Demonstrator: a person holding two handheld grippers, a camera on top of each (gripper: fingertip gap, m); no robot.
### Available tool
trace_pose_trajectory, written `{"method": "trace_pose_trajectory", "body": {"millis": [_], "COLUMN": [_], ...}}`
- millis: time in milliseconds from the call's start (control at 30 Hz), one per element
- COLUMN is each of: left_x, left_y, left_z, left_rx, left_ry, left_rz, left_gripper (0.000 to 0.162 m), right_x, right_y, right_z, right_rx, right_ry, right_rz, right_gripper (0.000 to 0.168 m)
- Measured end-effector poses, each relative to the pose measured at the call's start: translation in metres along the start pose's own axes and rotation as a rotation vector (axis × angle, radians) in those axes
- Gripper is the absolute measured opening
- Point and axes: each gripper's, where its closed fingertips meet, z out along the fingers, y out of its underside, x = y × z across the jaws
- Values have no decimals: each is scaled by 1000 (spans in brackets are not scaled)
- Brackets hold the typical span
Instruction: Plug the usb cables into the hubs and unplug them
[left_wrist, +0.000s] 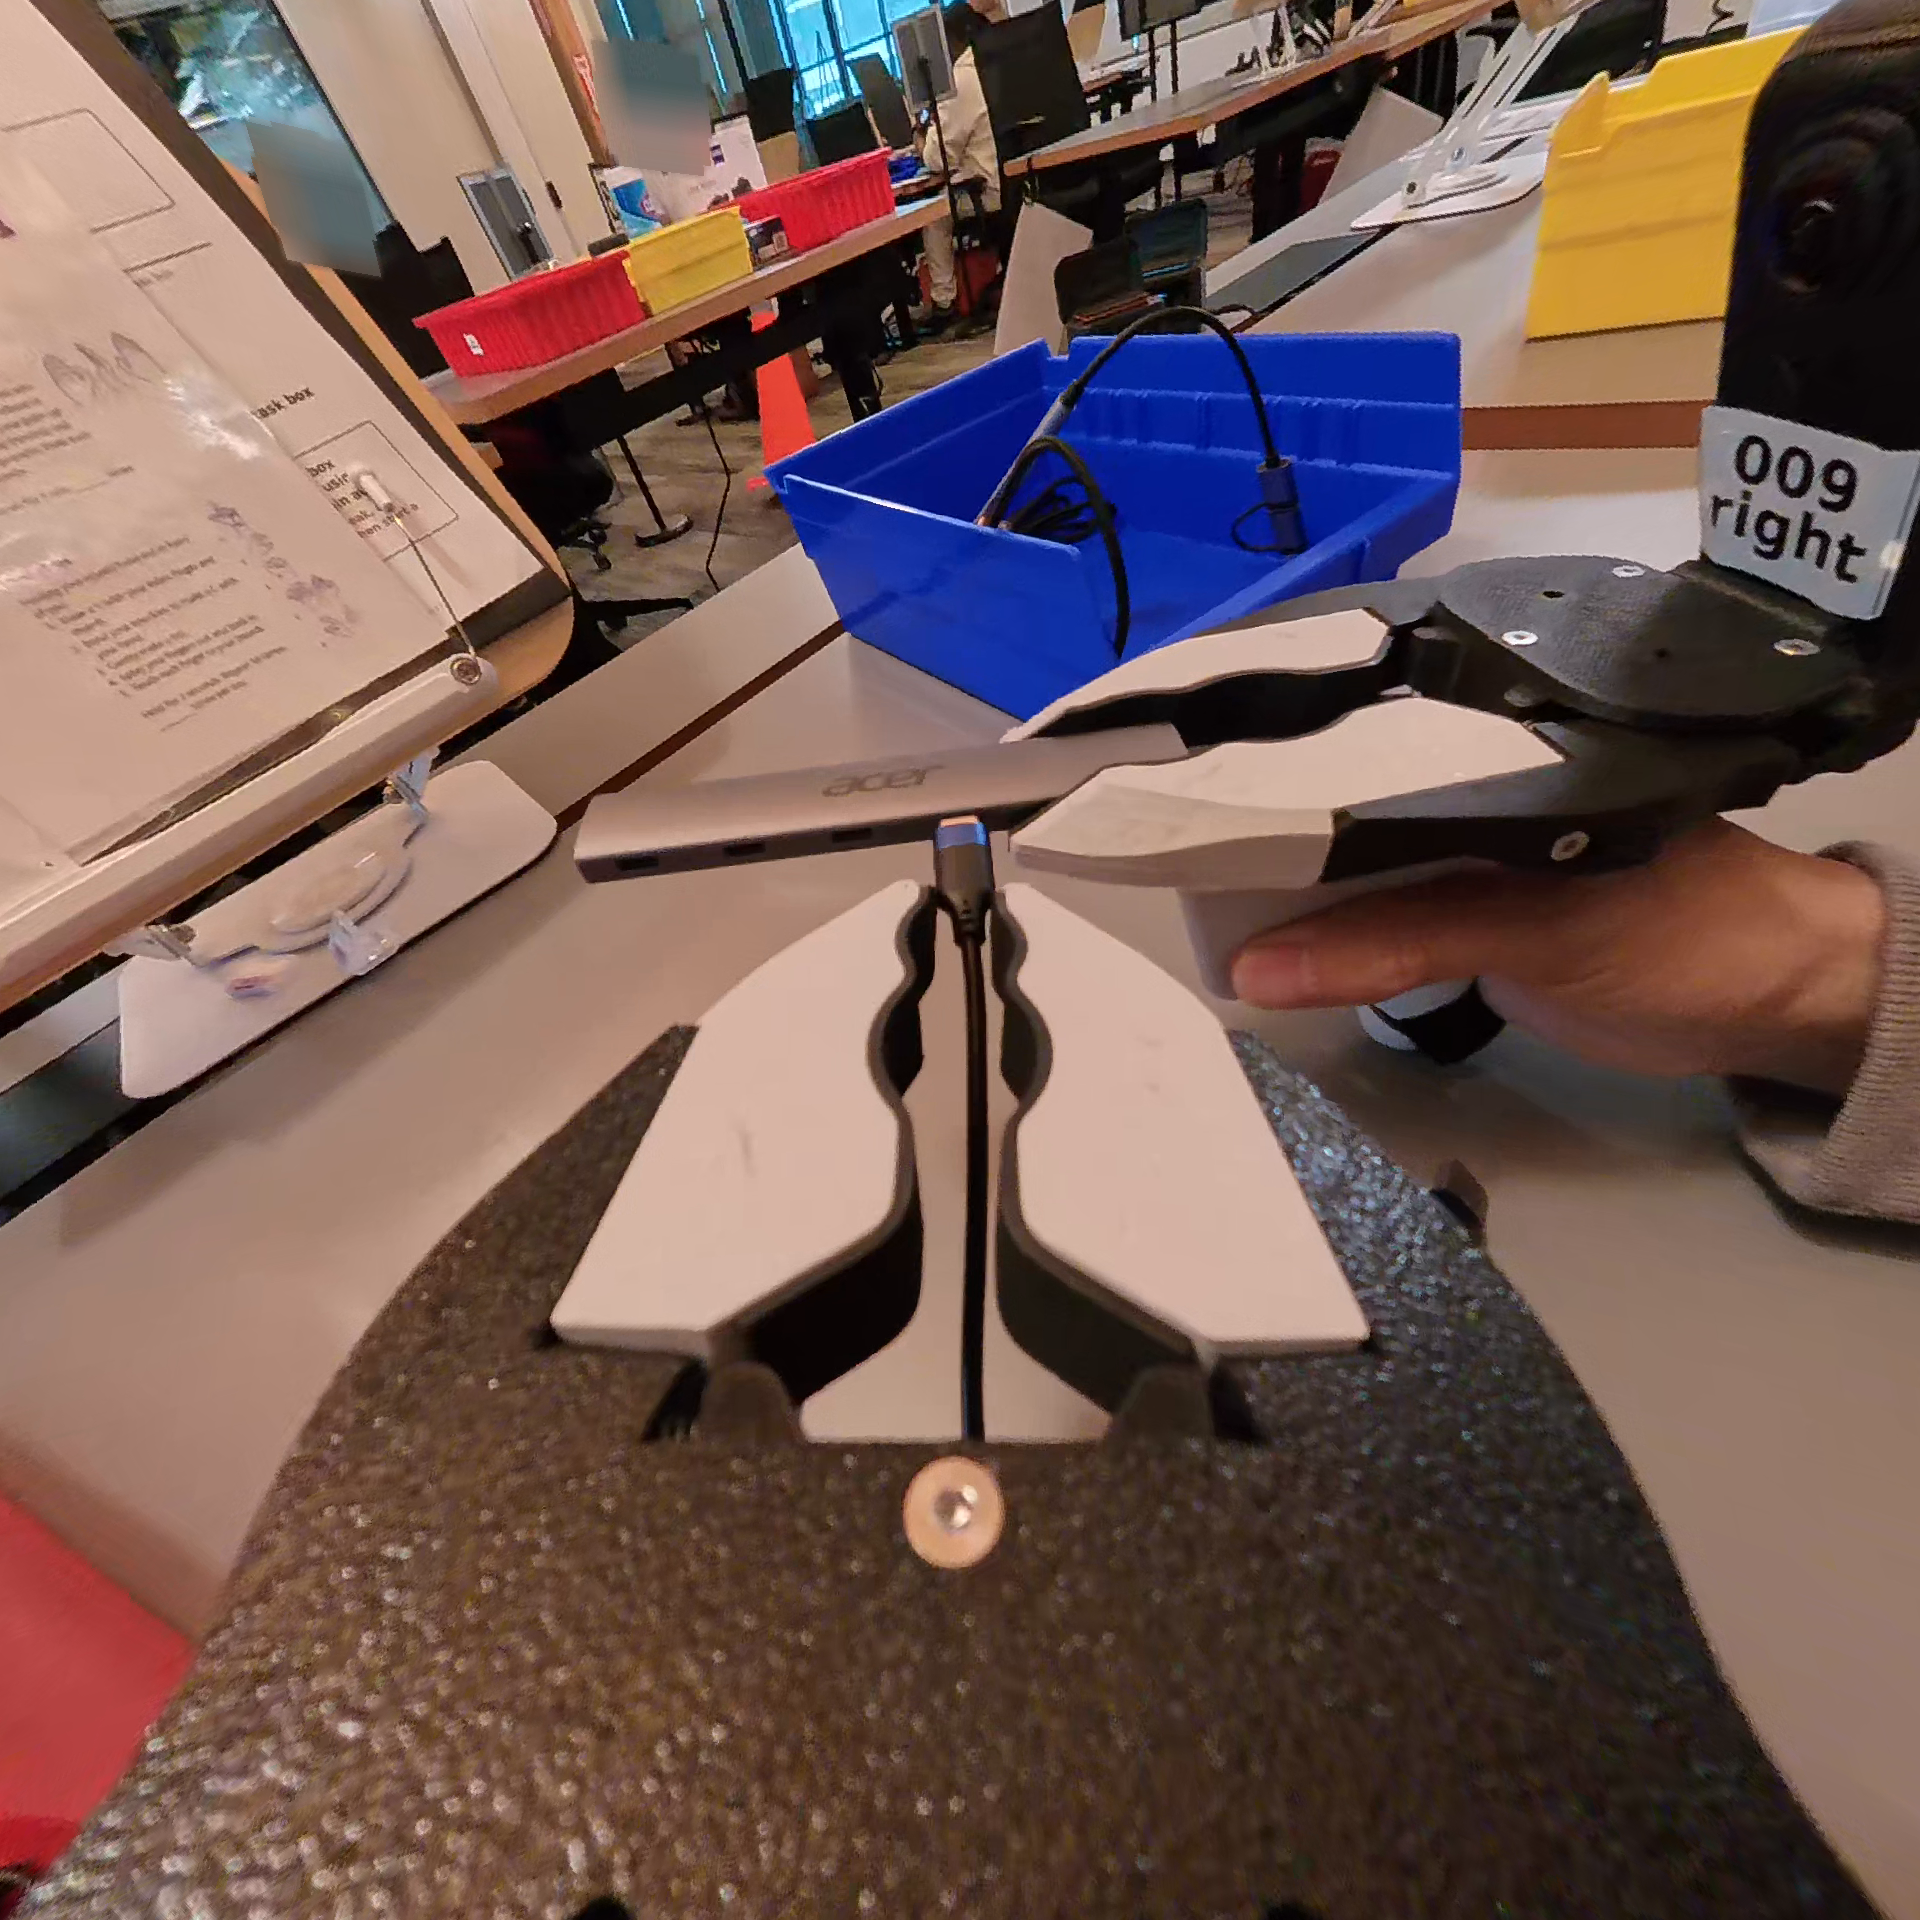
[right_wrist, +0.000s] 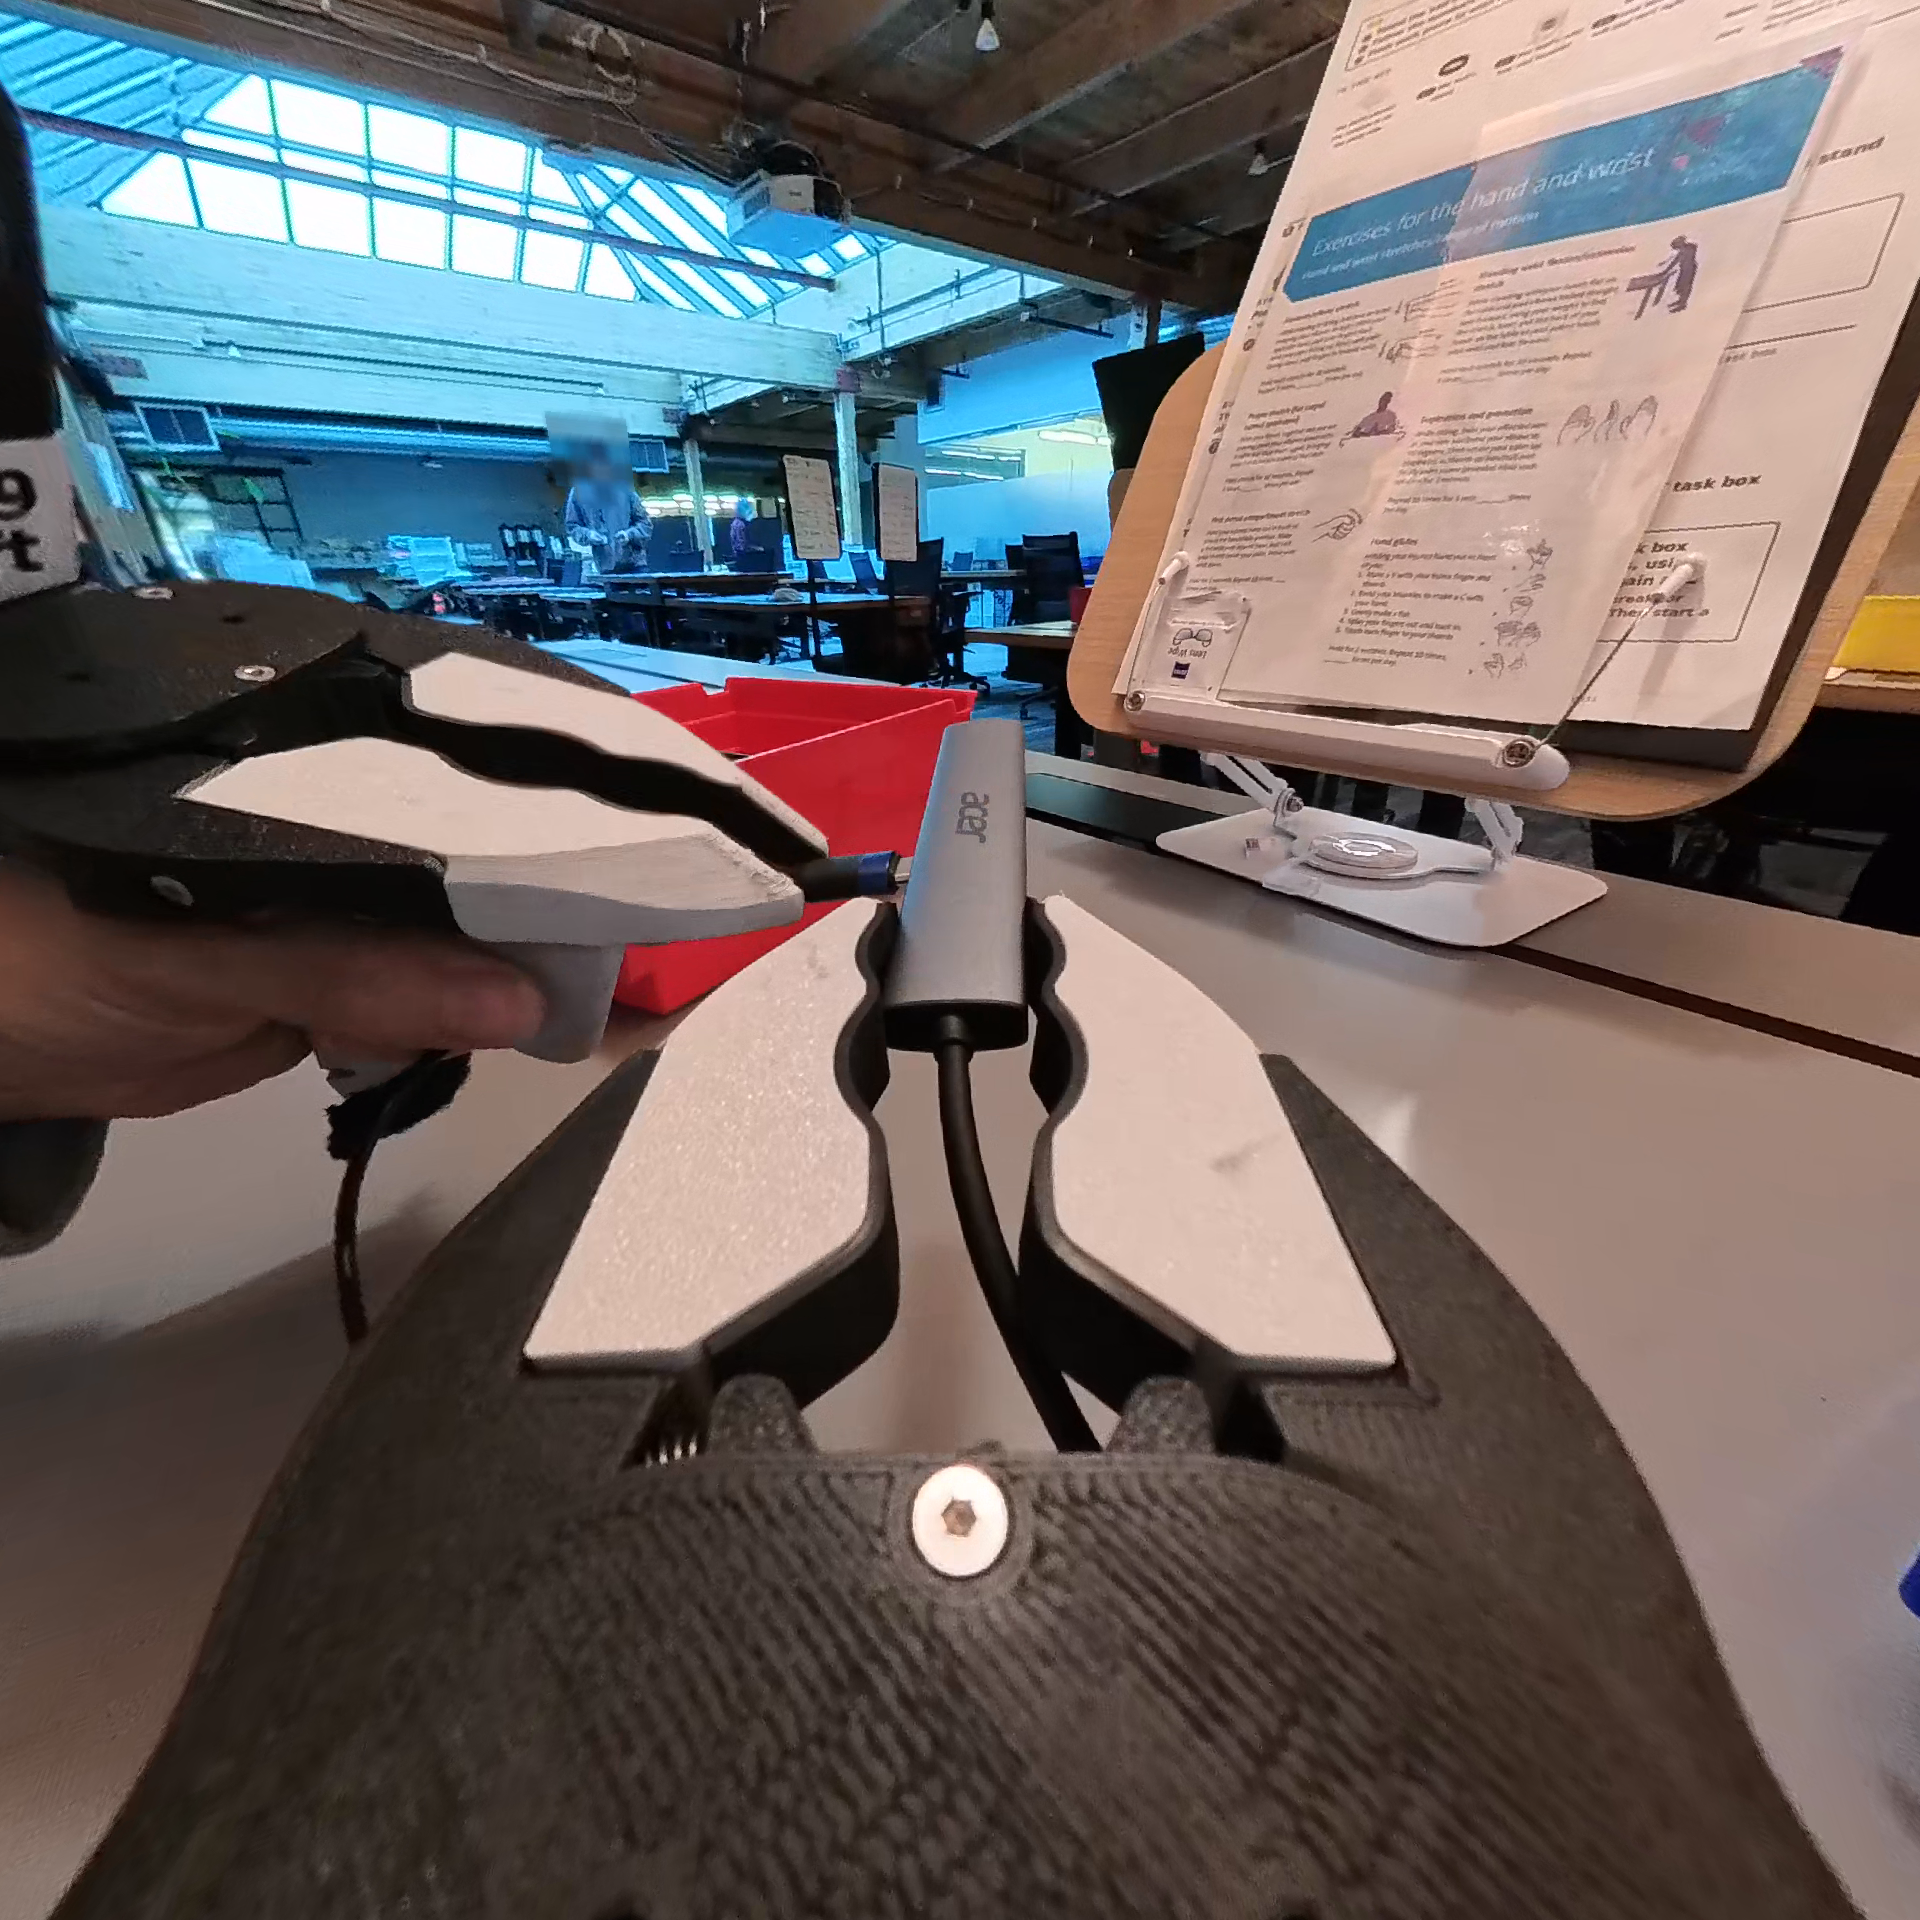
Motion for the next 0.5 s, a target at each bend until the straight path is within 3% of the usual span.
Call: {"method": "trace_pose_trajectory", "body": {"millis": [500], "left_x": [-3], "left_y": [-4], "left_z": [-4], "left_rx": [34], "left_ry": [-30], "left_rz": [-1], "left_gripper": [8], "right_x": [-7], "right_y": [6], "right_z": [3], "right_rx": [-49], "right_ry": [-32], "right_rz": [6], "right_gripper": [25]}}
